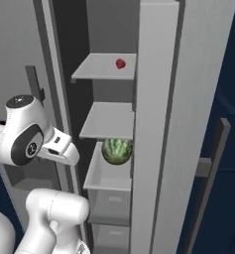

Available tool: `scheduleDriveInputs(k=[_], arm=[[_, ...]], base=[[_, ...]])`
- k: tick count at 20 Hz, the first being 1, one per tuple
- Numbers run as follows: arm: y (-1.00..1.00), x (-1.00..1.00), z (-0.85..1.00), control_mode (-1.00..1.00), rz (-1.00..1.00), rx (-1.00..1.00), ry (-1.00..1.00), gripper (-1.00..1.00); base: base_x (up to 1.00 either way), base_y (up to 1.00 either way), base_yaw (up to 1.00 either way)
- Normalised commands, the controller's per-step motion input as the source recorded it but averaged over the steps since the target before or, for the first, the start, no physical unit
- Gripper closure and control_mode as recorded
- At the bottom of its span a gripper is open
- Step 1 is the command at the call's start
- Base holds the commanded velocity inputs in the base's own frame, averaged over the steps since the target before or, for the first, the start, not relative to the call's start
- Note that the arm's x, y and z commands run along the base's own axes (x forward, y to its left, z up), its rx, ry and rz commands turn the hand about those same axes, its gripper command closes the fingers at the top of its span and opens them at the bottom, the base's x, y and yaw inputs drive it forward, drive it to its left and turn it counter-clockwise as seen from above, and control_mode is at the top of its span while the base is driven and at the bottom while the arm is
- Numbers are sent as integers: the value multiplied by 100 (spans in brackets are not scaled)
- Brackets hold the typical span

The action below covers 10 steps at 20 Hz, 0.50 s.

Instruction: Take the strawberry from the fridge and place it on top of the pancake, located on the dining counter.

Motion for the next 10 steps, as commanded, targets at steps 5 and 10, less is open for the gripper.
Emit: scheduleDriveInputs(k=[5,10], arm=[[0,0,0,100,0,0,0,-100],[0,0,0,100,0,0,0,-100]], base=[[20,-37,7],[28,-15,3]])
